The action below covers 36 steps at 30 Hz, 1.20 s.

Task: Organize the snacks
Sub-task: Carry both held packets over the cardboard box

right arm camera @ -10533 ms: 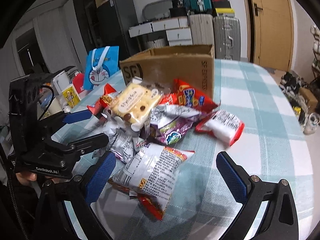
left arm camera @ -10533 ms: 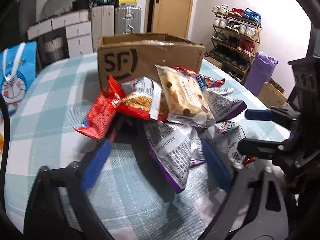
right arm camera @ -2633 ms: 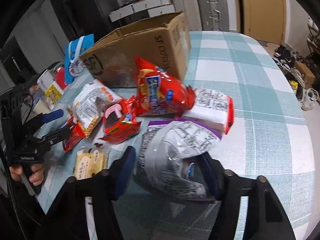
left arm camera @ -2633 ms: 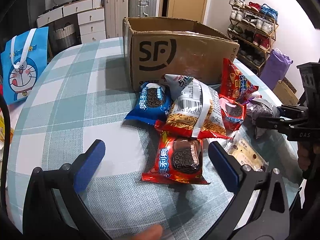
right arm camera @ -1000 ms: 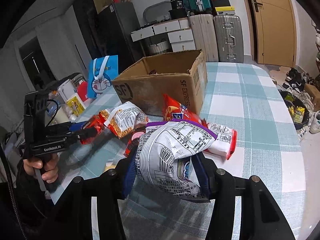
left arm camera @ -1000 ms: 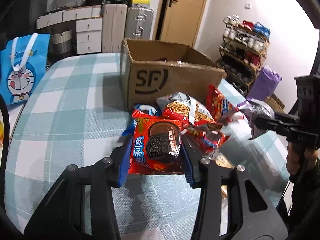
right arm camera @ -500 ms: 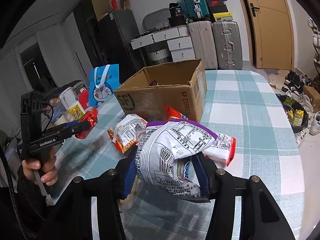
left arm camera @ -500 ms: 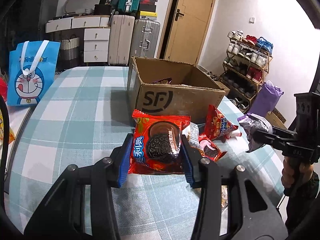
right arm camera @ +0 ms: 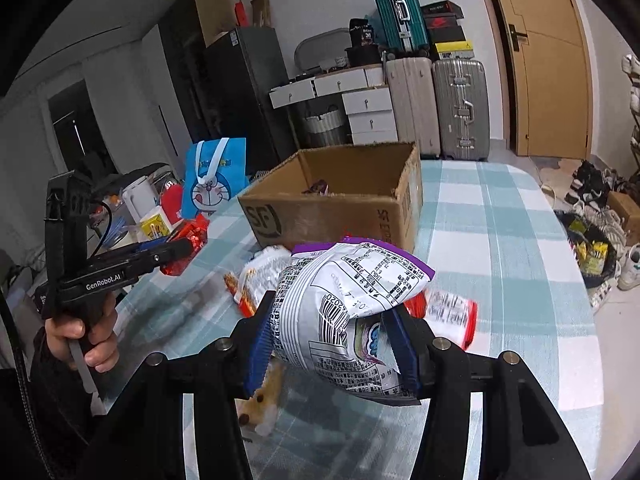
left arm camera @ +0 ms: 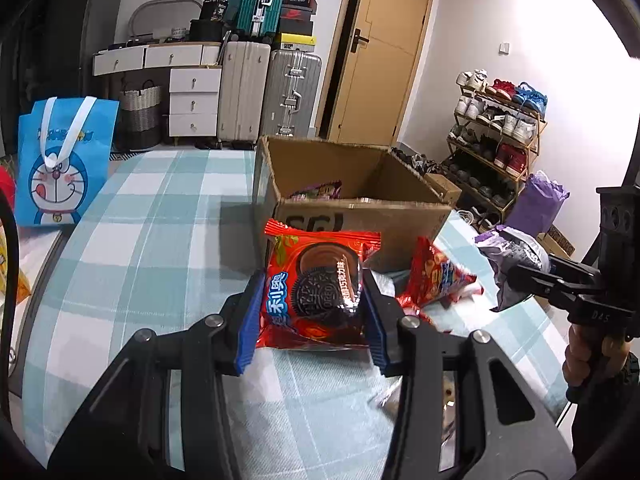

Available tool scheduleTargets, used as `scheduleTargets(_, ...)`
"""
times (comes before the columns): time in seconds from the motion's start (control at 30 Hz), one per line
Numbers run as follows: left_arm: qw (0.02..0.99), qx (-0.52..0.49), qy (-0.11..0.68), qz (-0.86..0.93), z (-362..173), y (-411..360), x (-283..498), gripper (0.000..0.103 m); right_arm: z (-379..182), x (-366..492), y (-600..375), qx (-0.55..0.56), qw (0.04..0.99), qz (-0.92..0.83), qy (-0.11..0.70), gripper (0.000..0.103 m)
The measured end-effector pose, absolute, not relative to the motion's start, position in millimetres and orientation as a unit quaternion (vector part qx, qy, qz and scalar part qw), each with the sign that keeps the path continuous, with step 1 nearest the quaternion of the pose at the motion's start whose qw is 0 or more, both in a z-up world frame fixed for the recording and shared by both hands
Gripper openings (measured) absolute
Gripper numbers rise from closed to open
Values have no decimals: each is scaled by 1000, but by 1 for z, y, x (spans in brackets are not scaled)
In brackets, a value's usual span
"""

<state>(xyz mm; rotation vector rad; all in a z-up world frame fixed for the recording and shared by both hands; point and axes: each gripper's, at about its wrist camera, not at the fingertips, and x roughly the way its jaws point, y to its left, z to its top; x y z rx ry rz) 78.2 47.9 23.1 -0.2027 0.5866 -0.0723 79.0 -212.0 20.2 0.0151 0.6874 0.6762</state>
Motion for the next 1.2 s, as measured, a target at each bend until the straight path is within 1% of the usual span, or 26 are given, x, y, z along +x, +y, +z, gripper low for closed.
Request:
scheduleTargets(0.3, 957, -79, 277, -30, 44, 41, 106, 41, 43, 102, -202, 19, 894, 316, 318, 53)
scheduleTargets(0.53, 961, -79, 264, -22, 59, 39, 130, 41, 57, 133, -198, 43, 902, 300, 309, 53)
scheduleTargets(0.7, 962, -79, 260, -16, 66, 38, 149, 41, 62, 154, -190, 40, 901, 303, 309, 53)
scheduleTargets(0.97, 960, -82, 266, -15, 65, 37, 181, 41, 60, 185, -179, 50, 899, 301, 314, 53)
scheduleTargets(1.2, 958, -71, 278, -11, 55, 32, 212, 41, 49, 212, -158, 29, 895, 302, 327, 53)
